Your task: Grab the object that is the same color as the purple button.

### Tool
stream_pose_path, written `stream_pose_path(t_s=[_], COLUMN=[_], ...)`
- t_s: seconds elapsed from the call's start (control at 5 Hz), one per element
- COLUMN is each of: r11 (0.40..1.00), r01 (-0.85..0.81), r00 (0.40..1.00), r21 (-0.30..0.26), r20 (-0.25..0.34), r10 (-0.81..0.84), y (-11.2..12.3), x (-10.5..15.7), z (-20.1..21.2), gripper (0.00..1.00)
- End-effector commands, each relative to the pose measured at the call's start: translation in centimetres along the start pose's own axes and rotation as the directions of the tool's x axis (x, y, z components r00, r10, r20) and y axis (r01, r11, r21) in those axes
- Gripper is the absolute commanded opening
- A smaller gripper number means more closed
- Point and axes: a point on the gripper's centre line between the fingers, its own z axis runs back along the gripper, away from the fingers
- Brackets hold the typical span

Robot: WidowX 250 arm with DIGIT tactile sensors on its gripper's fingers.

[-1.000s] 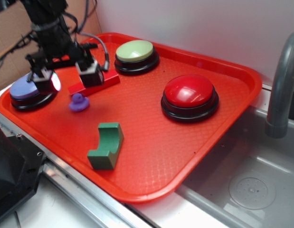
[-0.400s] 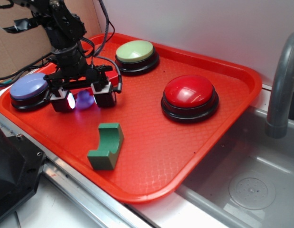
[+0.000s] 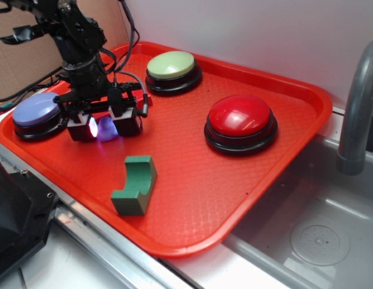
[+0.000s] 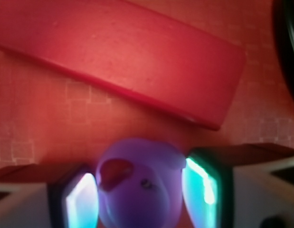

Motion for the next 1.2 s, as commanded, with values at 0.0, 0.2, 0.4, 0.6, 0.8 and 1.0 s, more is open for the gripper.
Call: stream_pose_path(t_s=[0.0,0.2,0.4,0.6,0.8,1.0], r11=[0.996,0.964,0.903,0.848,0.807,0.826], r01=[0.081,0.252,0.416,0.515,0.579,0.544], r00=[0.996,0.967,0.909,0.857,0.815,0.839], r21=[-0.038,-0.086,-0.107,-0.126,-0.119,-0.147], r20=[0.040,0.055,0.092,0.104,0.122,0.098], r10=[-0.079,-0.248,-0.407,-0.505,-0.566,-0.535], y=[-1.0,-2.4,-4.5,-6.1,-6.7,-5.7], x=[-0.2,-0.6,-2.1,-4.3,-6.1,-6.2], z=[3.8,8.3,11.8,14.1,15.5,15.3], gripper=[0.00,0.00,0.00,0.00,0.00,0.00])
